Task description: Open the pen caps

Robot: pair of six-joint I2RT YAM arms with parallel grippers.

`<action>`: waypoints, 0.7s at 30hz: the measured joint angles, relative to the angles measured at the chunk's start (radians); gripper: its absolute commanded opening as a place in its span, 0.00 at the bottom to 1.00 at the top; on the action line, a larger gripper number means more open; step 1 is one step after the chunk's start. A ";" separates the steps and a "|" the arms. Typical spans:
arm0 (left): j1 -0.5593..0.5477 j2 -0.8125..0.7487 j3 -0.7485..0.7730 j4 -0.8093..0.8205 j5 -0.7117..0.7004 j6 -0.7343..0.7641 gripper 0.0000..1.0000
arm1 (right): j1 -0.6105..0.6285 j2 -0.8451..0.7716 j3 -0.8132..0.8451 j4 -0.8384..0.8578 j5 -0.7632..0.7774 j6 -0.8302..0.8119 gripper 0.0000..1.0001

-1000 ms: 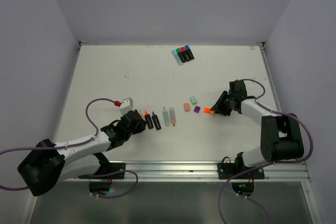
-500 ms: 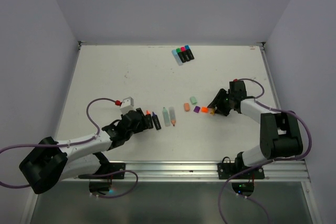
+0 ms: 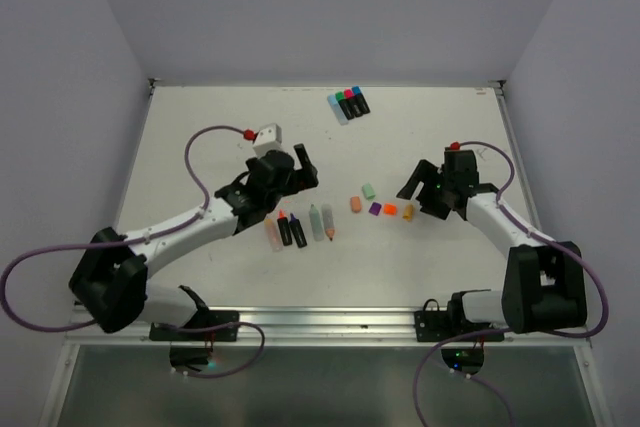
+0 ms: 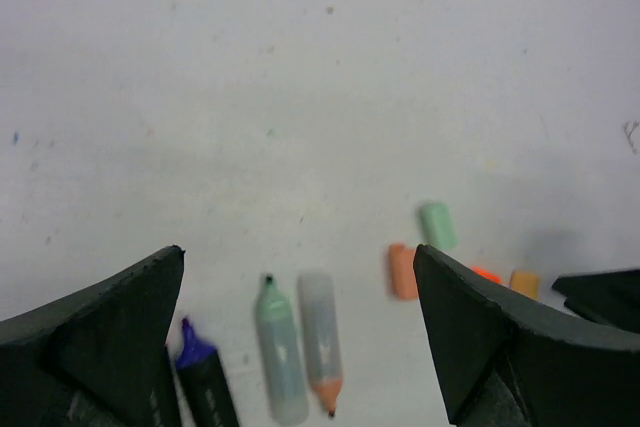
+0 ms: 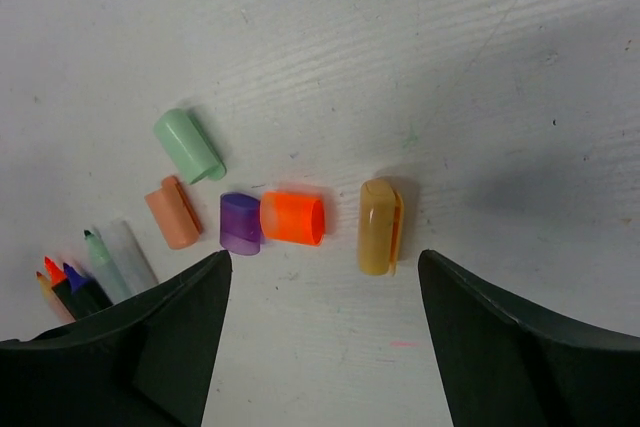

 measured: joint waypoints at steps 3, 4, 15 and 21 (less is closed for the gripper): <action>0.033 0.205 0.271 -0.067 0.000 0.040 0.98 | 0.009 -0.004 0.012 -0.019 0.006 -0.021 0.84; 0.041 0.273 0.360 -0.086 0.000 0.053 0.98 | 0.016 -0.002 0.021 -0.034 0.019 -0.030 0.84; 0.103 0.882 1.057 -0.251 -0.030 0.132 0.92 | 0.081 -0.020 0.074 -0.097 0.071 -0.063 0.82; 0.138 1.075 1.242 -0.277 -0.038 0.158 0.87 | 0.096 -0.027 0.077 -0.101 0.080 -0.071 0.81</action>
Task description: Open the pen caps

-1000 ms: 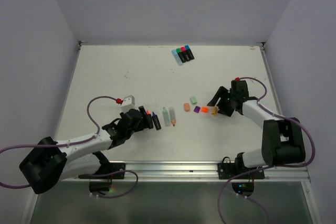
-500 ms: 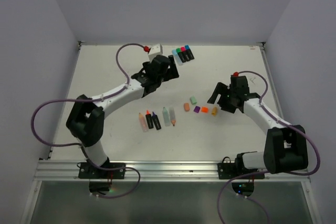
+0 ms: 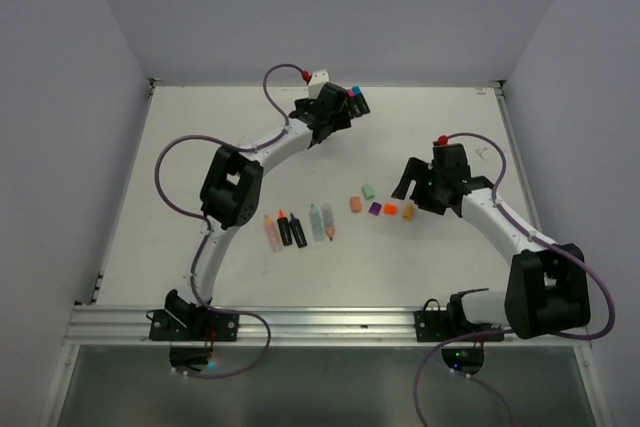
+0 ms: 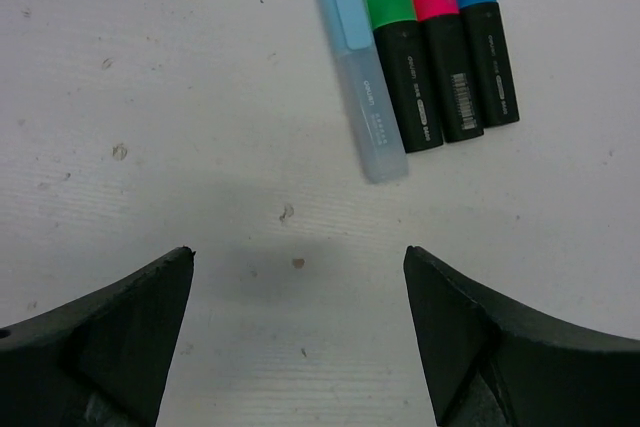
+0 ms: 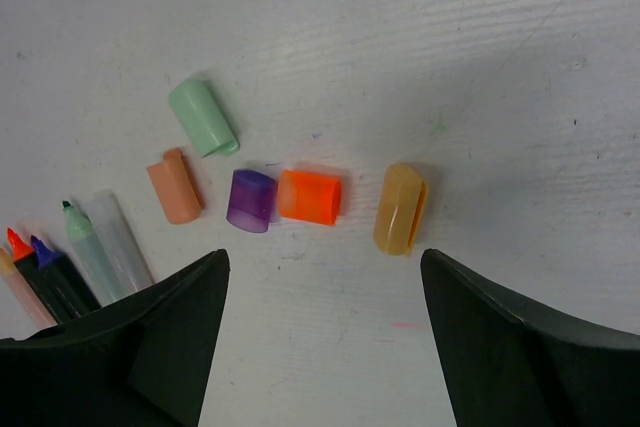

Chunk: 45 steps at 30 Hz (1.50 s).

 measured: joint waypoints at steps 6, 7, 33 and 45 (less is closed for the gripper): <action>0.026 0.064 0.060 0.041 0.002 0.043 0.84 | 0.000 0.013 0.002 -0.002 0.017 -0.002 0.81; 0.030 0.071 0.064 0.055 0.008 0.055 0.83 | 0.001 0.011 0.002 0.000 0.018 -0.002 0.81; 0.145 -0.832 -0.970 0.273 0.078 -0.108 0.81 | 0.144 0.941 1.140 0.104 -0.019 -0.356 0.66; 0.130 -0.940 -1.103 0.306 0.165 -0.125 0.81 | 0.182 1.178 1.451 0.019 -0.045 -0.502 0.55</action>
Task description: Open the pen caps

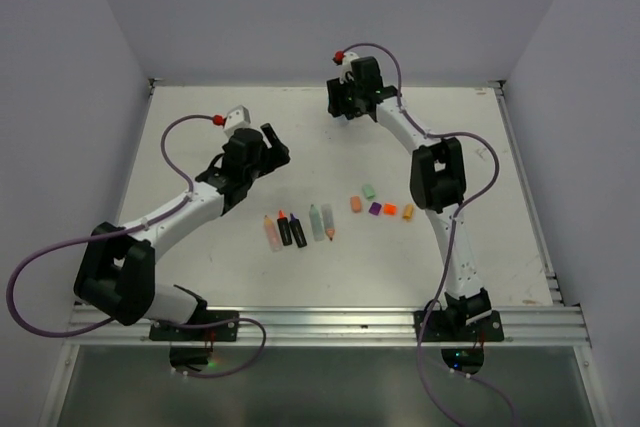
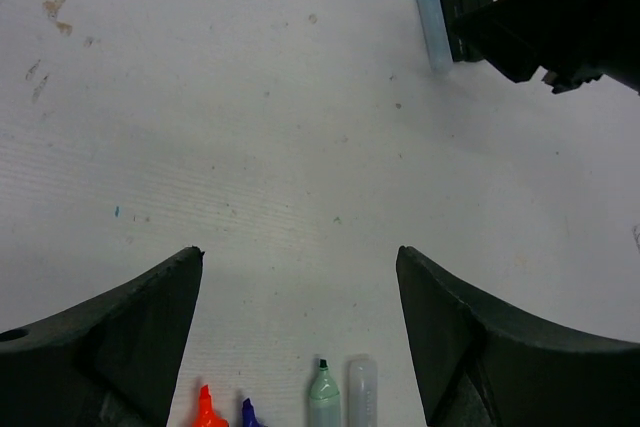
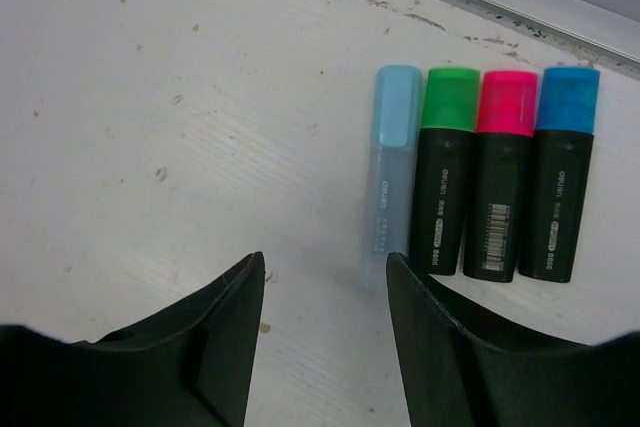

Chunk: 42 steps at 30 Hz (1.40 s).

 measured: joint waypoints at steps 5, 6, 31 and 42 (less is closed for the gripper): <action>-0.011 -0.024 -0.035 0.020 0.020 0.000 0.80 | 0.028 0.049 0.020 -0.004 0.008 -0.031 0.54; -0.012 -0.024 -0.040 0.019 0.023 0.000 0.80 | 0.033 0.058 0.020 -0.005 0.011 -0.039 0.54; -0.018 -0.031 -0.081 0.027 0.061 0.001 0.80 | 0.064 0.085 0.017 0.034 0.171 -0.126 0.56; -0.018 -0.031 -0.090 0.030 0.076 0.001 0.80 | 0.046 0.111 0.034 0.033 0.174 -0.122 0.56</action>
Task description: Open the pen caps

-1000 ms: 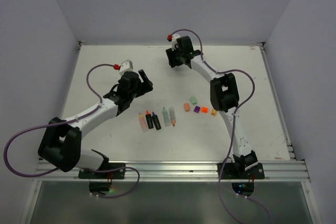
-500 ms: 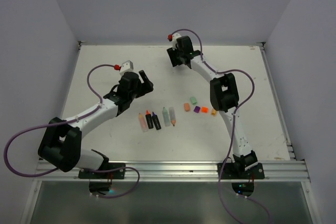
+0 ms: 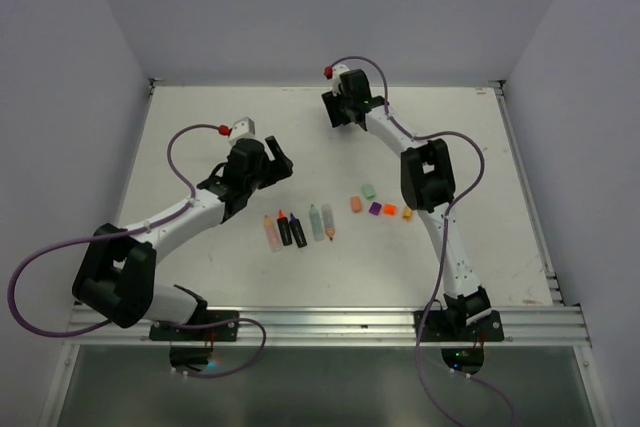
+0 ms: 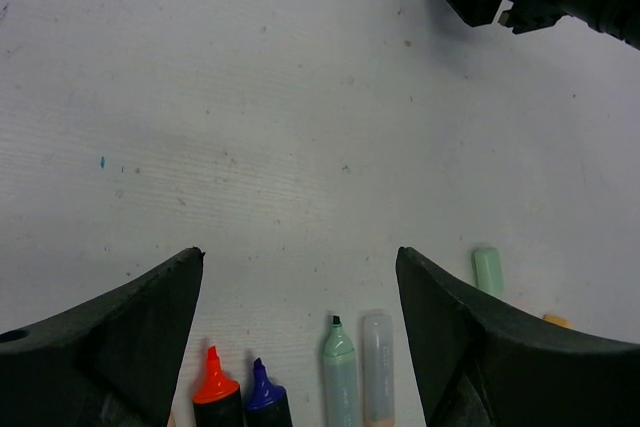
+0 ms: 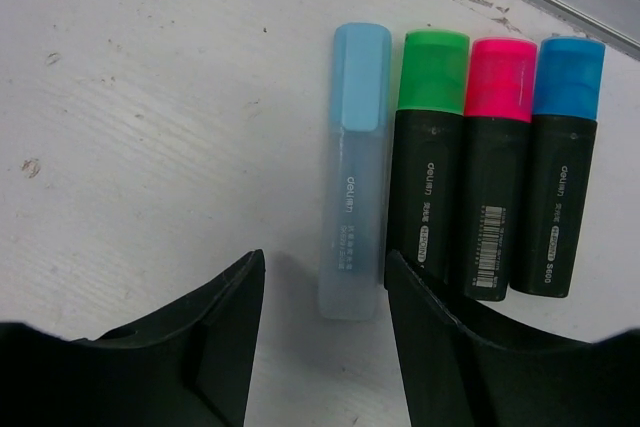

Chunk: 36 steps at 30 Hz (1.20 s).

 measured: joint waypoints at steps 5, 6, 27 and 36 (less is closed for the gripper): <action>0.000 0.000 -0.013 0.000 0.003 0.000 0.80 | -0.010 0.003 0.000 -0.001 -0.006 0.006 0.55; 0.000 0.000 -0.014 0.000 0.004 0.000 0.80 | -0.012 0.003 0.000 -0.001 -0.007 0.006 0.54; 0.000 -0.030 -0.044 -0.005 0.005 0.000 0.80 | -0.013 0.005 -0.008 -0.031 -0.072 0.016 0.15; 0.000 -0.043 -0.044 -0.018 0.035 0.008 0.81 | -0.012 -0.005 -0.036 -0.002 -0.079 0.018 0.00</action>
